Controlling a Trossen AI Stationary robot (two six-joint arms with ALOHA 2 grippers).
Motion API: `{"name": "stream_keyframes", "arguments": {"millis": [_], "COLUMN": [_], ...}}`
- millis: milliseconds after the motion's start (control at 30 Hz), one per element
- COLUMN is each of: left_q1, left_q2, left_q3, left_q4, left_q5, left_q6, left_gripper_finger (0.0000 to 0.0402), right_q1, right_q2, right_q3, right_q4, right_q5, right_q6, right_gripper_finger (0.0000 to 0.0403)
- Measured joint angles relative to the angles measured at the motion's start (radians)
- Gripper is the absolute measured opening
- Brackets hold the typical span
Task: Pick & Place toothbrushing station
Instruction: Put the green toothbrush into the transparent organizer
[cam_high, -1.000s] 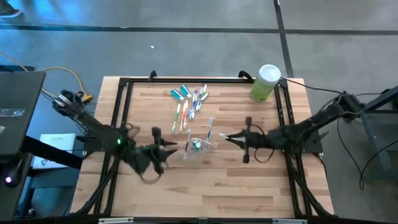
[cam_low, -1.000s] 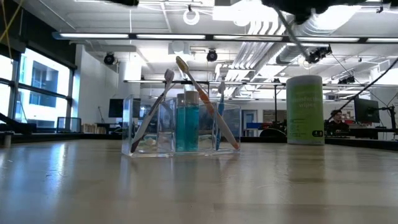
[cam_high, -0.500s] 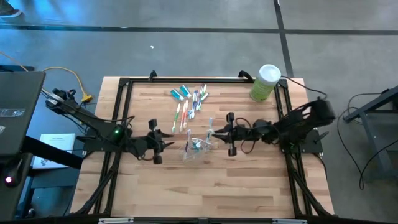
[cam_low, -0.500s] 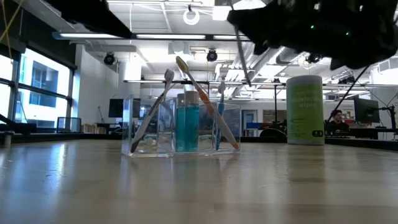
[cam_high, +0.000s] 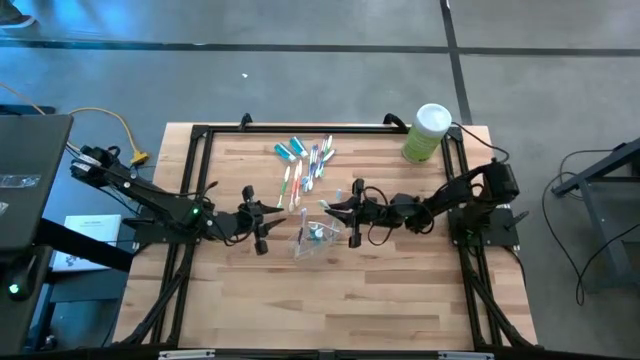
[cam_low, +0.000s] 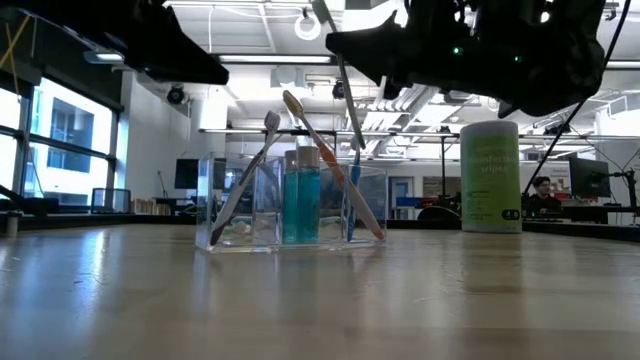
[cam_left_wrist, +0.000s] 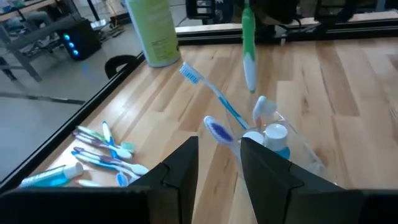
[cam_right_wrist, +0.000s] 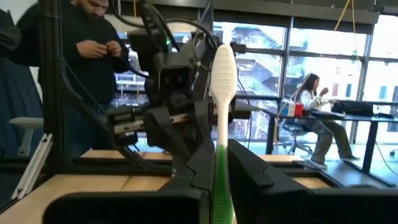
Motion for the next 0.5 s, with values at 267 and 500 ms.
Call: {"name": "stream_keyframes", "arguments": {"millis": [267, 500], "left_q1": [-0.012, -0.012], "left_q2": [0.0, 0.0], "left_q3": [0.0, 0.0], "left_q4": [0.0, 0.0], "left_q5": [0.001, 0.001], "left_q6": [-0.005, -0.006], "left_gripper_finger": [0.0115, 0.0115], "right_q1": [-0.019, 0.003], "right_q2": [0.117, 0.166], "right_q3": [-0.003, -0.003], "right_q4": [0.016, -0.001], "right_q5": [0.023, 0.051], "right_q6": [0.135, 0.146], "right_gripper_finger": [0.002, 0.0022]}}
